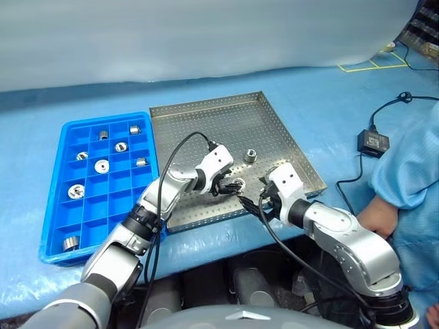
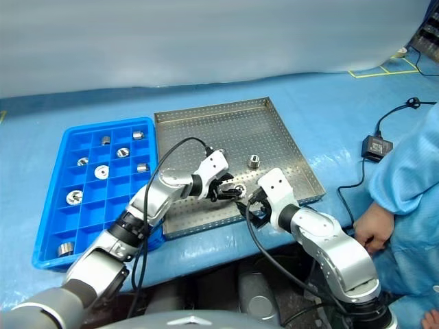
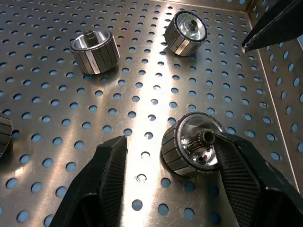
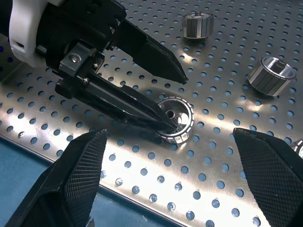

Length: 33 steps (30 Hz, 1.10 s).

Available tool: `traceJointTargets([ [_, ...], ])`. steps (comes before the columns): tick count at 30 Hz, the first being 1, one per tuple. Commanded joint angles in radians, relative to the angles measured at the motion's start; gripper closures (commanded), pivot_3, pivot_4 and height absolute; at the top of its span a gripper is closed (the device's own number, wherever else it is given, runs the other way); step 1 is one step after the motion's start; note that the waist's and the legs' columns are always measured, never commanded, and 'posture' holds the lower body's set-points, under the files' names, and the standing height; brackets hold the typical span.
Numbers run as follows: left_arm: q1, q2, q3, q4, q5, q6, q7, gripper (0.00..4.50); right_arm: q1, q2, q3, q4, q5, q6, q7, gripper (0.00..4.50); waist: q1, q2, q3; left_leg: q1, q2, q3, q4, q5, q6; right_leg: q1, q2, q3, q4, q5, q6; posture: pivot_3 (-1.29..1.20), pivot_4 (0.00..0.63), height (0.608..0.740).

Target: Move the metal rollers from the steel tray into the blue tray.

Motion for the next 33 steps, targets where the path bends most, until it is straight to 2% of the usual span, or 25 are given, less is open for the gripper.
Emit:
traceJointTargets([
  [1, 0.002, -0.01, 0.006, -0.005, 0.005, -0.009, -0.006, 2.31, -0.009, 0.003, 0.001, -0.004, 0.001, -0.018, 0.005, 0.0, 0.001, 0.0, 0.0, 0.0, 0.0, 0.0, 0.0, 0.0, 0.0, 0.0, 0.0, 0.0, 0.0, 0.0, 0.0, -0.25, 0.15, 0.74],
  [7, 0.015, -0.008, 0.01, -0.019, -0.002, -0.014, -0.027, 2.31, -0.006, 0.004, 0.007, -0.002, -0.001, -0.021, 0.005, 0.0, 0.001, 0.0, 0.0, 0.0, 0.0, 0.0, 0.0, 0.0, 0.0, 0.0, 0.0, 0.0, 0.0, 0.0, 0.0, -0.25, 0.15, 0.74],
  [9, 0.012, -0.012, 0.021, -0.013, 0.002, -0.013, -0.017, 2.68, -0.009, 0.005, 0.008, 0.001, -0.004, -0.023, 0.003, 0.0, 0.001, 0.0, 0.0, 0.0, 0.0, 0.0, 0.0, 0.0, 0.0, 0.0, 0.0, 0.0, 0.0, 0.0, 0.0, -0.25, 0.15, 0.74],
  [12, 0.008, -0.012, 0.03, -0.015, 0.004, -0.007, -0.016, 3.52, -0.011, 0.006, 0.01, 0.006, -0.007, -0.026, 0.001, 0.0, 0.002, 0.0, 0.0, 0.0, 0.0, 0.0, 0.0, 0.0, 0.0, 0.0, 0.0, 0.0, 0.0, 0.0, 0.0, -0.25, 0.15, 0.74],
  [23, 0.005, -0.004, 0.077, -0.057, -0.021, 0.009, -0.019, 3.52, -0.02, 0.018, 0.017, 0.018, -0.021, -0.035, -0.005, 0.0, 0.002, 0.0, 0.0, 0.0, 0.0, 0.0, 0.0, 0.0, 0.0, 0.0, 0.0, 0.0, 0.0, 0.0, 0.001, -0.25, 0.15, 0.74],
  [26, 0.028, 0.016, 0.157, -0.168, -0.079, 0.076, -0.008, 3.52, -0.019, 0.021, 0.019, 0.025, -0.015, -0.042, 0.01, 0.0, 0.0, 0.0, 0.0, 0.0, 0.0, 0.0, 0.0, 0.0, 0.0, 0.0, 0.0, 0.0, 0.0, 0.001, 0.002, -0.24, 0.15, 0.74],
  [33, 0.151, 0.158, 0.325, -0.52, -0.156, 0.253, 0.053, 3.52, -0.034, 0.035, 0.026, 0.043, 0.041, -0.095, 0.096, 0.0, 0.0, 0.001, 0.0, 0.0, 0.001, 0.0, -0.001, 0.0, 0.0, -0.001, 0.0, 0.0, 0.001, 0.003, 0.005, -0.18, 0.15, 0.74],
])
